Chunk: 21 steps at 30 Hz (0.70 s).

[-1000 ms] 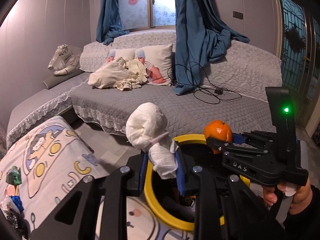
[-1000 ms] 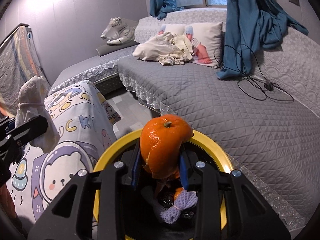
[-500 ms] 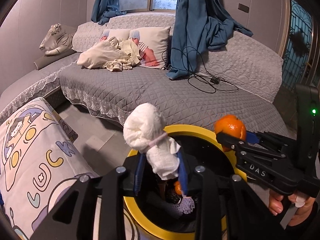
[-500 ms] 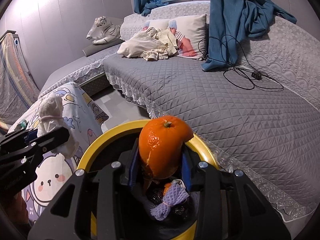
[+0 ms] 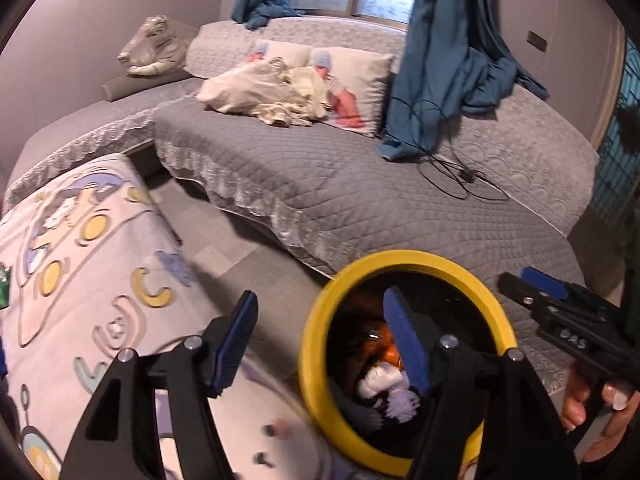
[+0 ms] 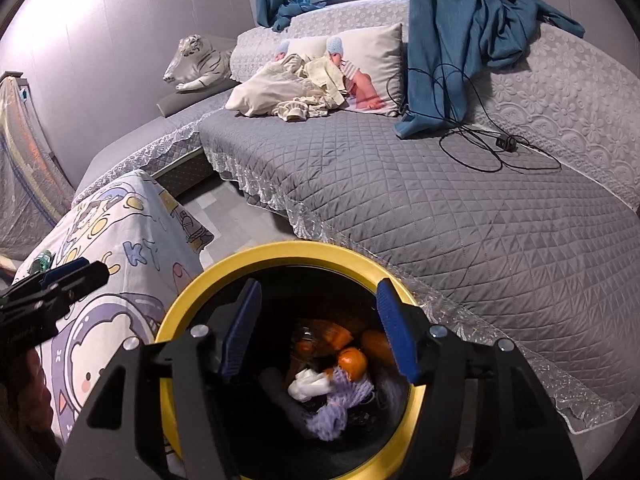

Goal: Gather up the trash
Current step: 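Move both tools back over the remaining black bags and blue glove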

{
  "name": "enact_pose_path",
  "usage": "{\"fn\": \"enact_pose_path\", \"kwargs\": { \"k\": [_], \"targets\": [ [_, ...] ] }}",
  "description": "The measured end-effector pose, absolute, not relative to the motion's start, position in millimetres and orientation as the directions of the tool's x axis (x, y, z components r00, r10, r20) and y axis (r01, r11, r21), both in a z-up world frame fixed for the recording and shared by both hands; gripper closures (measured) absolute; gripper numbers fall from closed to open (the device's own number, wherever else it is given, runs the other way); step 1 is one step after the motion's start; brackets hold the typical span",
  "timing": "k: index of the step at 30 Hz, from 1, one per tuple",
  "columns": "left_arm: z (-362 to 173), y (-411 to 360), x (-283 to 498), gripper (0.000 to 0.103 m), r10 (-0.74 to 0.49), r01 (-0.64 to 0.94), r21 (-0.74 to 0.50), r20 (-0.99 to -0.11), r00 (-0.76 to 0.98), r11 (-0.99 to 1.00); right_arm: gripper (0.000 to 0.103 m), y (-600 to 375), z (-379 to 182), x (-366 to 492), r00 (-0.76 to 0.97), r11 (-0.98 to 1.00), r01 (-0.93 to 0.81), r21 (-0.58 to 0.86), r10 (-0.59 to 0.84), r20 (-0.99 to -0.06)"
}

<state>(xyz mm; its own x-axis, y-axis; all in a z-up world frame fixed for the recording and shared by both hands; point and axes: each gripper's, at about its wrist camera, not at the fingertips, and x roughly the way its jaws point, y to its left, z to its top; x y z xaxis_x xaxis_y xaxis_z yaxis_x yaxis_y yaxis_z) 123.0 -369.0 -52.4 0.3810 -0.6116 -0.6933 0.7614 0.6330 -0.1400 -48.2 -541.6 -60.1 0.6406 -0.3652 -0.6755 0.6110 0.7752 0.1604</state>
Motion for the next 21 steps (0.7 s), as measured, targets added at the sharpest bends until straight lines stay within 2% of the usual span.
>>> {"fn": "enact_pose_path", "kwargs": {
  "k": [9,21],
  "targets": [
    [-32.1,-298.4,164.7,0.040,-0.552,0.657,-0.125,-0.671,0.496,0.743,0.046,-507.2,-34.7,-16.3,0.704,0.847,0.508,0.157,-0.303,-0.642],
    [-13.4,-157.8,212.2,0.038,-0.375,0.455,-0.049,-0.646,0.665,0.889,0.045,-407.8,0.2,68.0,0.789,0.961,0.247,0.127,-0.123,-0.602]
  ]
}}
